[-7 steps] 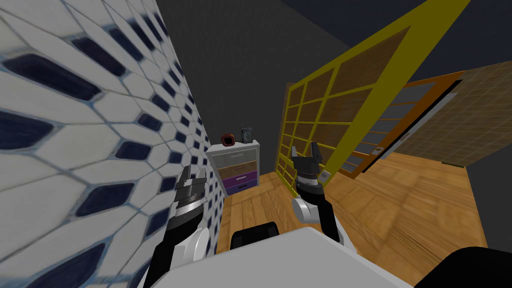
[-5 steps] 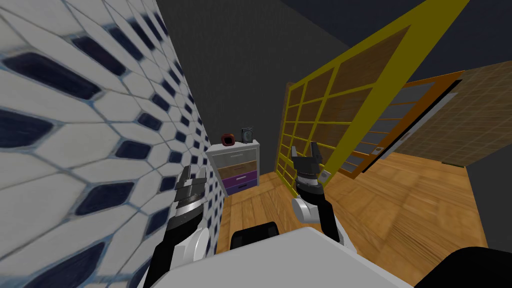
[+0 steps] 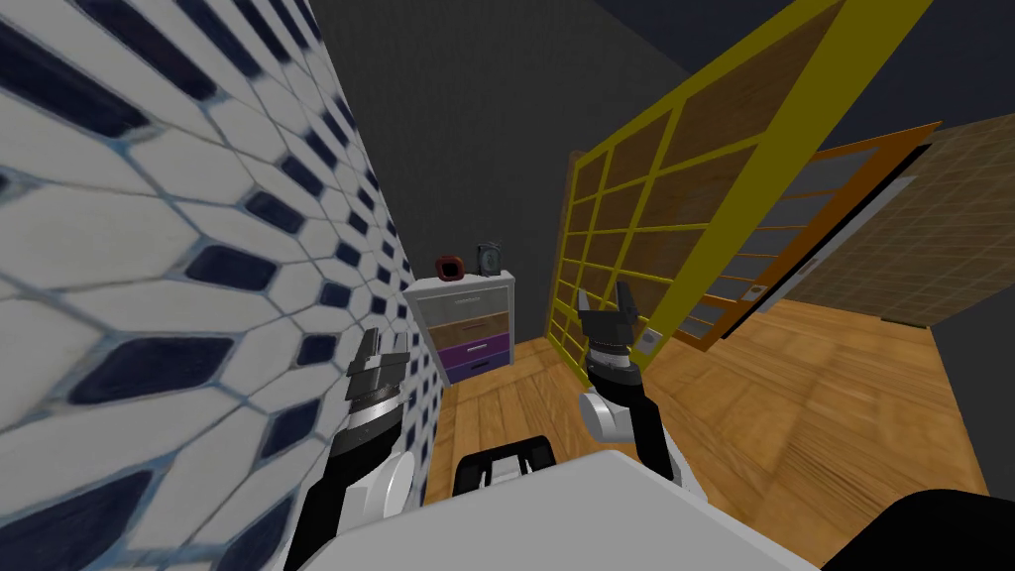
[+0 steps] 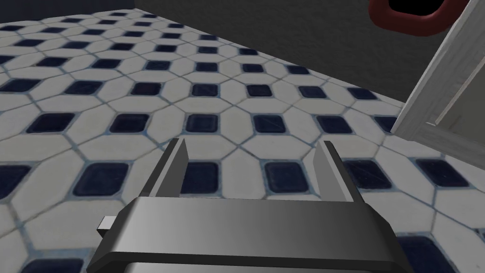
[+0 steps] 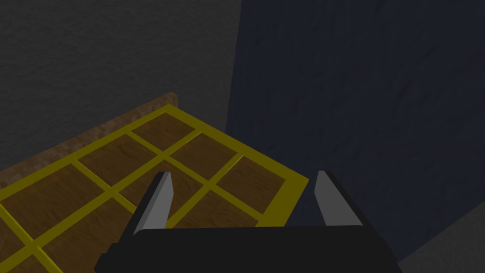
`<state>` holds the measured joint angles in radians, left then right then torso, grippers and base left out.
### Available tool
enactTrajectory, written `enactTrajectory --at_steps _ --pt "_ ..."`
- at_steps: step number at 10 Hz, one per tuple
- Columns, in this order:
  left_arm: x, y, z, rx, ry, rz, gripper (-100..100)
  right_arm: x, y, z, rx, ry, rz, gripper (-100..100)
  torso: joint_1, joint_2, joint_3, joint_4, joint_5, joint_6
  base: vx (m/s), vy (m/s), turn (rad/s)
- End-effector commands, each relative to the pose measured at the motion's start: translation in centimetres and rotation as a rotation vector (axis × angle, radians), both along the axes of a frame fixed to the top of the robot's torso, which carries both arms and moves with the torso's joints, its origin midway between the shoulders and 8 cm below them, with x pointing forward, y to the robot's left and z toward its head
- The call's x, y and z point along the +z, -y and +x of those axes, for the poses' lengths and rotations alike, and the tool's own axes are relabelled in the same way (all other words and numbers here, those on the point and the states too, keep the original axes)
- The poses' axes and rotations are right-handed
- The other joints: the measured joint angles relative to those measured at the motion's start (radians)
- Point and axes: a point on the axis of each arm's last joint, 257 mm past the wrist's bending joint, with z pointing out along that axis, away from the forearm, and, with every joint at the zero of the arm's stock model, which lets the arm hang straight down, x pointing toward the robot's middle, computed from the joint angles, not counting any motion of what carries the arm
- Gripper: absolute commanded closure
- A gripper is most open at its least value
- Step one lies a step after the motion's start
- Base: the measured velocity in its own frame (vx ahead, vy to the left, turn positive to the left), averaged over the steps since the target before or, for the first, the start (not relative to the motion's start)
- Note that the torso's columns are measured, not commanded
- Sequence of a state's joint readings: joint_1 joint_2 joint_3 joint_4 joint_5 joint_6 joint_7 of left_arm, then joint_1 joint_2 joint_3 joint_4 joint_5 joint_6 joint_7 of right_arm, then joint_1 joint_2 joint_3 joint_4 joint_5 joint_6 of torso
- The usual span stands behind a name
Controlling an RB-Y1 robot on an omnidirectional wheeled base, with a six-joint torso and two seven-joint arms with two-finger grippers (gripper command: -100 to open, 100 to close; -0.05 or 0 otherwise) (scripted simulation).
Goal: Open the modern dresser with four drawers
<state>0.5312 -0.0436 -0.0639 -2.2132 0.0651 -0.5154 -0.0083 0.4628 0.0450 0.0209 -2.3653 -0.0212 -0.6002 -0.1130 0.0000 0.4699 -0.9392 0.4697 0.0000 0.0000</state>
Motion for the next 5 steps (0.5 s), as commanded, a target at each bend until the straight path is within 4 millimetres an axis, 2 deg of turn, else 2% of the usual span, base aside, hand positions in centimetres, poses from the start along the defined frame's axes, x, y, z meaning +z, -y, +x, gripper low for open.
enactTrajectory --at_steps 1,2,3,5 --pt "0.0 0.0 0.0 0.000 0.000 0.000 0 0.0 0.0 0.0 0.000 0.000 0.000 0 0.000 0.074 -0.148 0.074 0.000 0.000 0.000 0.000 0.000" --pt "0.0 0.0 0.0 0.000 0.000 0.000 0 0.0 0.0 0.0 0.000 0.000 0.000 0 0.000 0.148 -0.295 0.148 0.000 0.000 0.000 0.000 0.000" --pt "-0.5 0.3 0.2 -0.018 -0.013 0.034 -100 0.0 0.0 0.0 0.000 0.000 0.000 0 0.000 0.221 -0.443 0.221 0.000 0.000 0.022 -0.004 0.000" --pt "-1.7 0.6 0.7 -0.042 -0.038 0.082 -100 0.0 0.0 0.0 0.000 -0.001 0.000 0 0.000 0.263 -0.532 0.264 0.000 0.000 0.052 -0.003 0.000"
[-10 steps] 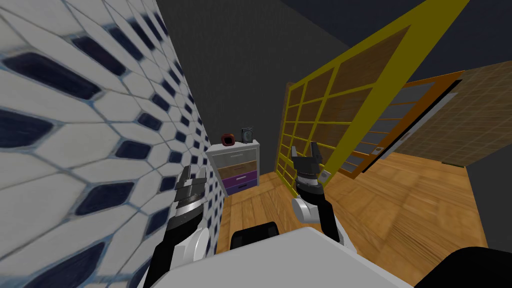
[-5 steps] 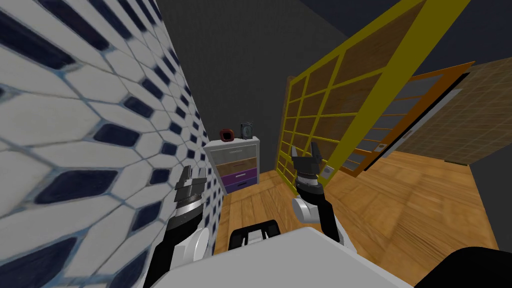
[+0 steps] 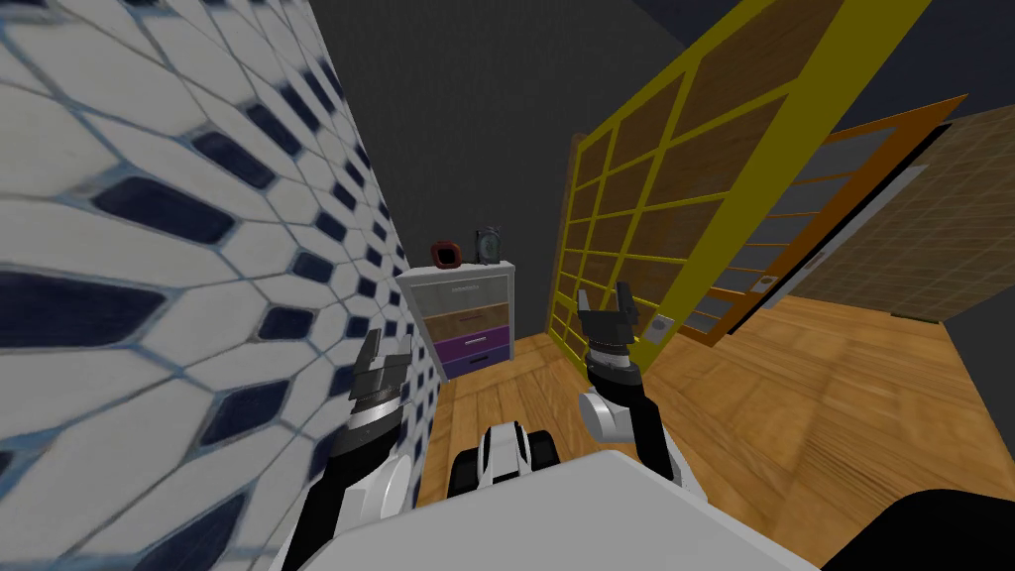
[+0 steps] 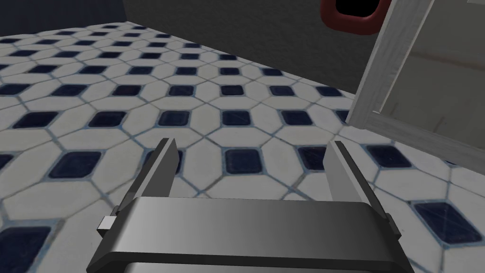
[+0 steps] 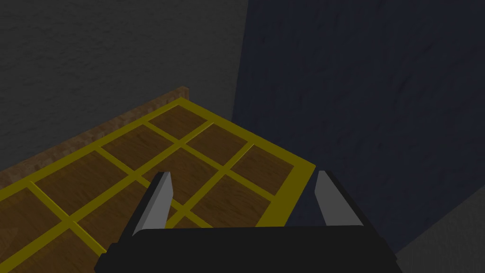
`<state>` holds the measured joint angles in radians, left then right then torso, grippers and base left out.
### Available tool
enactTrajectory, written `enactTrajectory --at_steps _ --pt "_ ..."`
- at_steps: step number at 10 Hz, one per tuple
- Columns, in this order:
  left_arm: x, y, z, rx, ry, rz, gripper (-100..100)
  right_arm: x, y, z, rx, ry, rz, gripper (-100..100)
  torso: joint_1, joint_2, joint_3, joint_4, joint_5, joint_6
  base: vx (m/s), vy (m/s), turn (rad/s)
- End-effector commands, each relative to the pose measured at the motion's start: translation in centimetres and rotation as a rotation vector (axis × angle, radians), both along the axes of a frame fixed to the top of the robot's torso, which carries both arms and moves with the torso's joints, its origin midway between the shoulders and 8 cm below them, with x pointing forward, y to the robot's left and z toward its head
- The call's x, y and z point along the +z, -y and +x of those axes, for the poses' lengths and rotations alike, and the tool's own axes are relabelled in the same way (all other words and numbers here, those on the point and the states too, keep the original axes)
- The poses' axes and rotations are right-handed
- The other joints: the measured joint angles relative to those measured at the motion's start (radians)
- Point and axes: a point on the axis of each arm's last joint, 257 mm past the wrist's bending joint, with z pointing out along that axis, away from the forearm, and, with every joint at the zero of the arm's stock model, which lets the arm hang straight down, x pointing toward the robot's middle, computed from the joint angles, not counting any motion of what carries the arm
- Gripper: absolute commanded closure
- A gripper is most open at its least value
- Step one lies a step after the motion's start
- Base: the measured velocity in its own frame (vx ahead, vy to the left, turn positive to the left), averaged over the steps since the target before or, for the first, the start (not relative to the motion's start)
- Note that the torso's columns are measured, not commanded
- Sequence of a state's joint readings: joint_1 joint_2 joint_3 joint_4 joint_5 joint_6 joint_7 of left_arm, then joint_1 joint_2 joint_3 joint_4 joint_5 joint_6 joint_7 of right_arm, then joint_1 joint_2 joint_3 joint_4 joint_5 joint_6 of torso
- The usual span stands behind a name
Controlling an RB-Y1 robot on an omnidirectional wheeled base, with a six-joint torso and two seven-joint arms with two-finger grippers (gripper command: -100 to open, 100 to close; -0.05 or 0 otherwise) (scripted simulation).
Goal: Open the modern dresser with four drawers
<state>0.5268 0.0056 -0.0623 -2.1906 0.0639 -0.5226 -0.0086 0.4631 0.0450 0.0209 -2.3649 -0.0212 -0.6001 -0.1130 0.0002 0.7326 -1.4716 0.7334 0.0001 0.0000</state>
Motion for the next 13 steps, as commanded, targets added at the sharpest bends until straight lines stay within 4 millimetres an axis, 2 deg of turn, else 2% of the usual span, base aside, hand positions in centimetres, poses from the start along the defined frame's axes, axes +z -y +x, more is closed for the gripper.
enactTrajectory --at_steps 1,6,11,13 --pt "-1.7 0.3 0.7 -0.028 -0.033 0.062 -100 0.0 0.0 0.0 0.000 0.000 0.000 0 0.000 0.002 -0.005 0.003 0.000 0.000 0.067 -0.002 0.000" --pt "-6.4 -0.4 2.3 -0.047 -0.111 0.137 -100 0.0 0.0 0.0 0.000 0.000 0.000 0 -0.001 0.005 -0.005 0.004 0.000 0.000 0.095 -0.002 -0.001" --pt "-9.4 -1.2 3.2 -0.043 -0.156 0.162 -100 0.0 0.0 0.0 0.000 0.000 0.000 0 -0.001 0.006 -0.004 0.005 0.000 0.000 0.076 -0.002 0.000" --pt "-11.4 -1.8 3.6 -0.038 -0.185 0.172 -100 0.0 0.0 0.0 0.000 0.000 0.000 0 0.000 0.006 -0.004 0.005 0.000 0.000 0.080 0.004 -0.001"
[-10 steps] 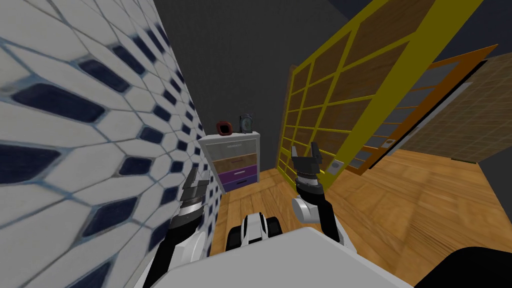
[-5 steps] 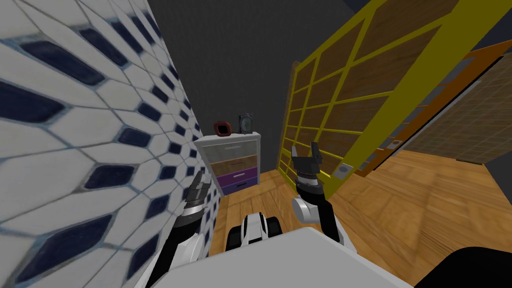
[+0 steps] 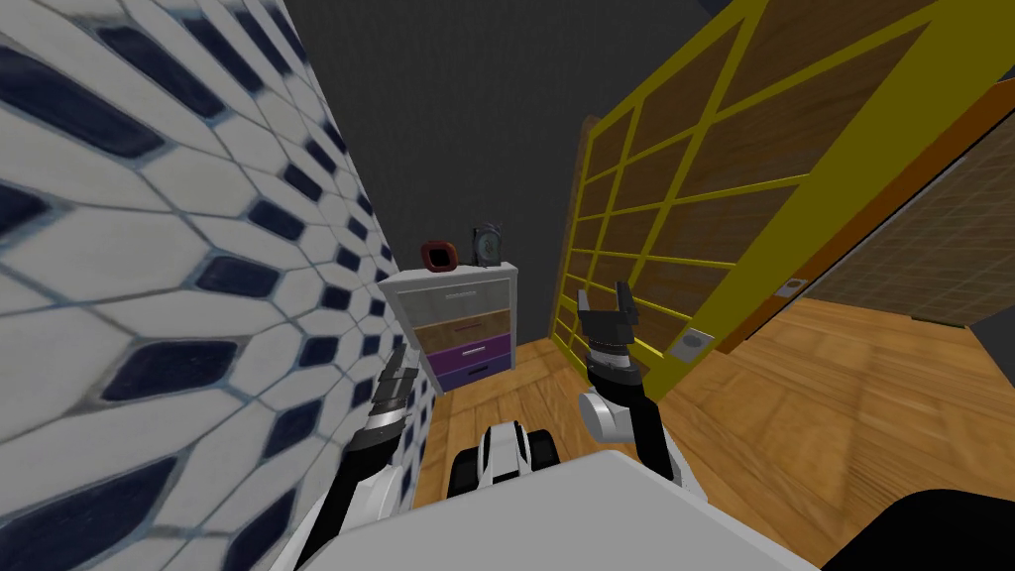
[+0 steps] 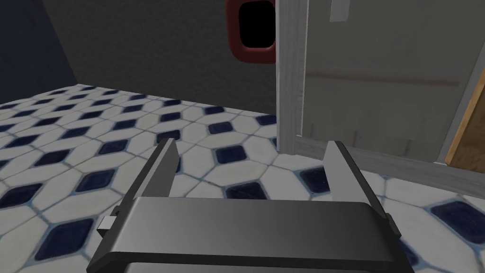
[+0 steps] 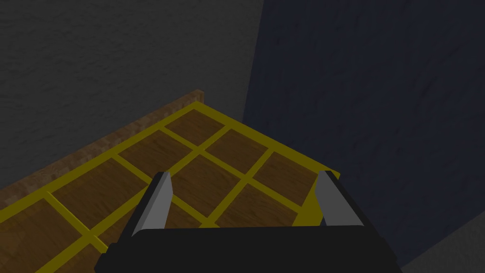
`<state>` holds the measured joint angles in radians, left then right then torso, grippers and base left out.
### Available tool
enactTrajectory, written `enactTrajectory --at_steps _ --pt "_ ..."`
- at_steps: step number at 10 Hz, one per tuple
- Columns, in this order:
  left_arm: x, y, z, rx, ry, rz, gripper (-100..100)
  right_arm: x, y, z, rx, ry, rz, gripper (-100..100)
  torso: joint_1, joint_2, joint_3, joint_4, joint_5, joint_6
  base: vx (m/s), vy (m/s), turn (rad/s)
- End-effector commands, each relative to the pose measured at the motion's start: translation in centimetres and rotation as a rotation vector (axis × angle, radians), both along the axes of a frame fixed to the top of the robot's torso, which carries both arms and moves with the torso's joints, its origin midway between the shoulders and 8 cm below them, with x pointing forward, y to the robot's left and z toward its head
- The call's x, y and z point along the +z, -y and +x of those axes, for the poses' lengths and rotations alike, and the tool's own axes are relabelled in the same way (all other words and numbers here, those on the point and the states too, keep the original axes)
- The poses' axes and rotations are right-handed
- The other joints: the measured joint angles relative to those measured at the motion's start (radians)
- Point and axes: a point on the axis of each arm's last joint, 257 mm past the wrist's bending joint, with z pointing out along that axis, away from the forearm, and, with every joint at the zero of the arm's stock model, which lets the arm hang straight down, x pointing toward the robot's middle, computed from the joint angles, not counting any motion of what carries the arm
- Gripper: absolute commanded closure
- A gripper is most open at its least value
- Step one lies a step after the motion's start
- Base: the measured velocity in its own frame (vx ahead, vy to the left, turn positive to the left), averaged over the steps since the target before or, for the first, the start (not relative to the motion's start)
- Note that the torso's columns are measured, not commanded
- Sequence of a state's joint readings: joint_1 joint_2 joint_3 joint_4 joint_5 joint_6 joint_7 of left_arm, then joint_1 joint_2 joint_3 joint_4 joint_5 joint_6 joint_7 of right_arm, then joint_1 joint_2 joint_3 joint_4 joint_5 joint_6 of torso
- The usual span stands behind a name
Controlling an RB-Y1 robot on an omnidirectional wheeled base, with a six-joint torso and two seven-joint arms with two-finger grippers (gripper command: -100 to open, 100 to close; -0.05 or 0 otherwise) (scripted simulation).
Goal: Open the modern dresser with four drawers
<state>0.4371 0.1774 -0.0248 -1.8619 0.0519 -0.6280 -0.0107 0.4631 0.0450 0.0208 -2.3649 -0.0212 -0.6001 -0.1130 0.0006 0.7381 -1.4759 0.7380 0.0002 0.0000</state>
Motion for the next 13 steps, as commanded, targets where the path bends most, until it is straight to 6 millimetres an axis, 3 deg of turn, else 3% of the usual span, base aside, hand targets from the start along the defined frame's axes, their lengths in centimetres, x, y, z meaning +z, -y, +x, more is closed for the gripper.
enactTrajectory --at_steps 1,13 --pt "-1.9 -0.7 0.5 0.008 -0.025 0.015 -100 0.0 0.0 0.0 0.000 0.000 0.000 0 0.000 -0.002 -0.001 -0.001 0.000 0.000 0.118 -0.013 0.000" --pt "-10.7 -3.4 1.5 0.053 -0.155 0.031 -100 0.0 0.0 0.0 0.000 0.000 0.000 0 -0.001 0.000 0.000 0.000 0.000 0.000 0.086 -0.002 0.000"
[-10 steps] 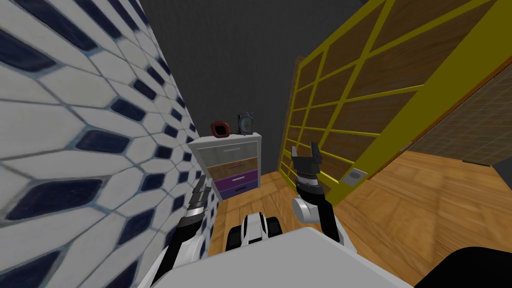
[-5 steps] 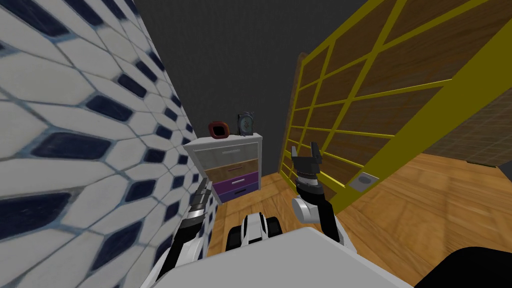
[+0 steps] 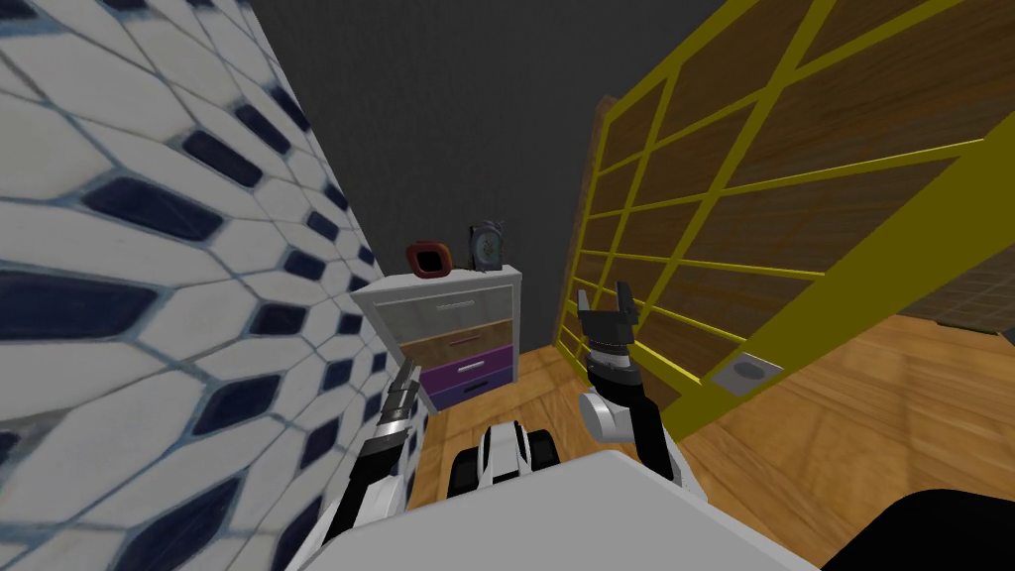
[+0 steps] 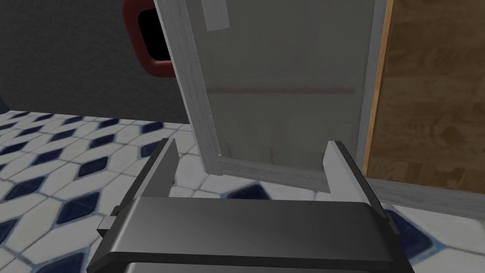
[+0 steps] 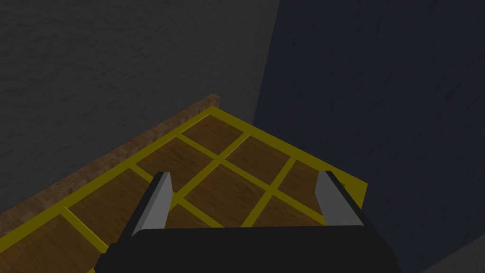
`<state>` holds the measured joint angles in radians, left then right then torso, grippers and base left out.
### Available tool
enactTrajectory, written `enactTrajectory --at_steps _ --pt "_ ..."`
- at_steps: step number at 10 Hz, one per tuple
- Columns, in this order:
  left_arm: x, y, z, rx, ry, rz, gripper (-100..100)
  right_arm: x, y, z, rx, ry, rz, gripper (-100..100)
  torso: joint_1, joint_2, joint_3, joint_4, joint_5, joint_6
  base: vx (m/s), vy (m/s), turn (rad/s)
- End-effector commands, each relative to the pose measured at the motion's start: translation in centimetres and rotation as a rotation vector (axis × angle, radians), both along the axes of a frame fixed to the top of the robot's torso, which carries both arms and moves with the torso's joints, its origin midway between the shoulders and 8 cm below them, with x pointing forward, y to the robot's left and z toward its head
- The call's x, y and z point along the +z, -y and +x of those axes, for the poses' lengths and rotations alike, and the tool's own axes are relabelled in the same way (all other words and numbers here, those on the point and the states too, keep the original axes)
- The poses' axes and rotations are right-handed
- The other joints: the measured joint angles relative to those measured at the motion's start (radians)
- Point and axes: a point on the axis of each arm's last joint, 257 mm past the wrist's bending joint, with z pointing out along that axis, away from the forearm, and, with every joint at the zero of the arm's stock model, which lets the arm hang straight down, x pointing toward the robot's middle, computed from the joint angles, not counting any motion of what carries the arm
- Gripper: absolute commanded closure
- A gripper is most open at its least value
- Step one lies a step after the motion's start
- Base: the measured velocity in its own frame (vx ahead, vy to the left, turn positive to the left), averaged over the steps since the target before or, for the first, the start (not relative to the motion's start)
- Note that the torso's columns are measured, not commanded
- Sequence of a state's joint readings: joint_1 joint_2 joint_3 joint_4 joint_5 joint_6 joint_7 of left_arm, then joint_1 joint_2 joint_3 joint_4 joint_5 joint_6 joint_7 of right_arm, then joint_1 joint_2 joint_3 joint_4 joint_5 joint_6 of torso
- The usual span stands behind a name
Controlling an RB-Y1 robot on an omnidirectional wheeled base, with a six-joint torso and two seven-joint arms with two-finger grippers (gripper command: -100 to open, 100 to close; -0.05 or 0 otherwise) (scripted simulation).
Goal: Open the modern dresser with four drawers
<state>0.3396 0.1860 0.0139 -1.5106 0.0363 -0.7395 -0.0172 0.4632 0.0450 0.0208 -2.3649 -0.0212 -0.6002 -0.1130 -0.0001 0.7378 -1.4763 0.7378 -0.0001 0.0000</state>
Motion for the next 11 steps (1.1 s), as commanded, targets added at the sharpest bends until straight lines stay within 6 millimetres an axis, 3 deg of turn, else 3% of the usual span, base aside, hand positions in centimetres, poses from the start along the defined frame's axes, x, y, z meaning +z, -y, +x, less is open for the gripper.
enactTrajectory --at_steps 1,11 --pt "-1.8 -0.7 0.0 0.011 -0.029 -0.001 -100 0.0 0.0 0.0 0.000 0.000 0.000 0 0.001 0.003 0.002 0.001 0.000 0.000 0.056 0.003 0.000" --pt "-8.6 -1.8 -0.4 0.053 -0.131 -0.026 -100 0.0 0.0 0.0 0.000 0.000 0.000 0 0.001 -0.001 -0.001 0.000 0.000 0.000 0.084 0.000 -0.001"
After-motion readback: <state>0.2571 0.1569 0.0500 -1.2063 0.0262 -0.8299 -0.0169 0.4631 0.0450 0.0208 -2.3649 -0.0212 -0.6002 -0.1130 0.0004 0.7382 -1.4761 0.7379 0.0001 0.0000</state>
